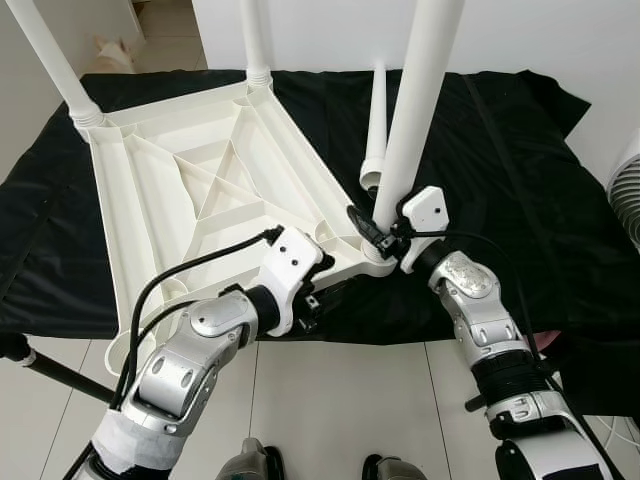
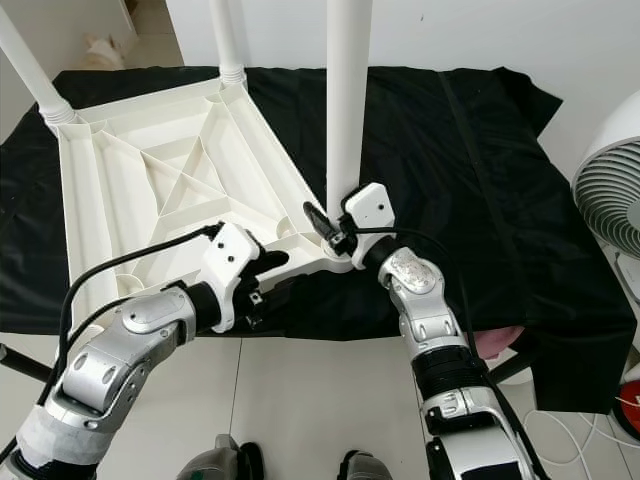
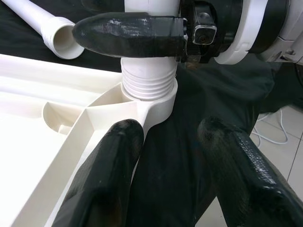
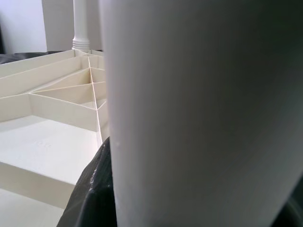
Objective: Building children table
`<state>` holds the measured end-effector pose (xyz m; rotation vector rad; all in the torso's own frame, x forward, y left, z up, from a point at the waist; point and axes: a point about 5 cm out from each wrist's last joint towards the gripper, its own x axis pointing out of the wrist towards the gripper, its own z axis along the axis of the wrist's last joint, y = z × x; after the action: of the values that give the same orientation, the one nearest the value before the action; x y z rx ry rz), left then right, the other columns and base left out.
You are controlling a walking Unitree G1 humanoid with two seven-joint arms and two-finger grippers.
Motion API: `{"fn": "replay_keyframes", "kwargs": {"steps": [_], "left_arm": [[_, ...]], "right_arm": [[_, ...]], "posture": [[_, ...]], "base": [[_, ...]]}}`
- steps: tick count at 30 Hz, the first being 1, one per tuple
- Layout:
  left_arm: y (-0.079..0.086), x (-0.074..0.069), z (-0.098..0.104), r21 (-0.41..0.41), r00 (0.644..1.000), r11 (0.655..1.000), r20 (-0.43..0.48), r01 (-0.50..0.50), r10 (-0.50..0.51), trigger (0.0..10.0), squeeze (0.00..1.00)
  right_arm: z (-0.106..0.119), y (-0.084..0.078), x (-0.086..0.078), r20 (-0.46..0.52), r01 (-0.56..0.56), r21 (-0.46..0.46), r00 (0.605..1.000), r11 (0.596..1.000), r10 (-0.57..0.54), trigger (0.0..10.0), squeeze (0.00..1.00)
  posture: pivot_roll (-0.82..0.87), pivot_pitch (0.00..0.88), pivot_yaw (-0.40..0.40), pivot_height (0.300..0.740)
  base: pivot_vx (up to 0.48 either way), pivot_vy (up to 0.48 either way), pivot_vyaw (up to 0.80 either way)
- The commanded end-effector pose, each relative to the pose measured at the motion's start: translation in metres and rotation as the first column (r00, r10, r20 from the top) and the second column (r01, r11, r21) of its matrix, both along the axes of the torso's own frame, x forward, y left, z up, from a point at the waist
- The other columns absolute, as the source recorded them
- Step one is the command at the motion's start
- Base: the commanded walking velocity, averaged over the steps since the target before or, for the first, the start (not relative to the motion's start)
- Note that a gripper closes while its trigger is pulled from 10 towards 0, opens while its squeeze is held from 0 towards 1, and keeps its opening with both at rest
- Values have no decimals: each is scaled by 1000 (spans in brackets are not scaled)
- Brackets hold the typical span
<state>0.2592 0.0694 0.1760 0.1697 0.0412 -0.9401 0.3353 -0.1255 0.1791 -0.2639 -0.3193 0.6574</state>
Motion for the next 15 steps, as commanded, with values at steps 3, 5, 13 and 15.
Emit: {"fn": "replay_keyframes", "kwargs": {"steps": [3, 5, 13, 15], "left_arm": [[-1, -6, -3, 9, 998, 999, -22, 52, -52, 10000, 0], [-1, -7, -2, 8, 998, 999, -23, 54, -53, 10000, 0], [-1, -7, -1, 13, 998, 998, -21, 57, -56, 10000, 0], [-1, -7, -1, 13, 998, 998, -20, 57, -57, 10000, 0]], "right_arm": [[-15, -3, -1, -61, 1, -17, 998, 1000, -2, 10000, 0], [-14, -4, -1, -62, 1, -9, 998, 1000, -2, 10000, 0], [-16, -4, 1, -93, 14, 32, 996, 999, -11, 10000, 0], [-17, -4, 1, -108, 19, 41, 994, 999, -14, 10000, 0]], "posture": [[-8, 97, 48, 740], [-6, 94, 50, 740], [-2, 87, 55, 740], [-2, 87, 55, 740]], "base": [[0, 0, 0], [0, 0, 0], [0, 0, 0], [0, 0, 0]]}}
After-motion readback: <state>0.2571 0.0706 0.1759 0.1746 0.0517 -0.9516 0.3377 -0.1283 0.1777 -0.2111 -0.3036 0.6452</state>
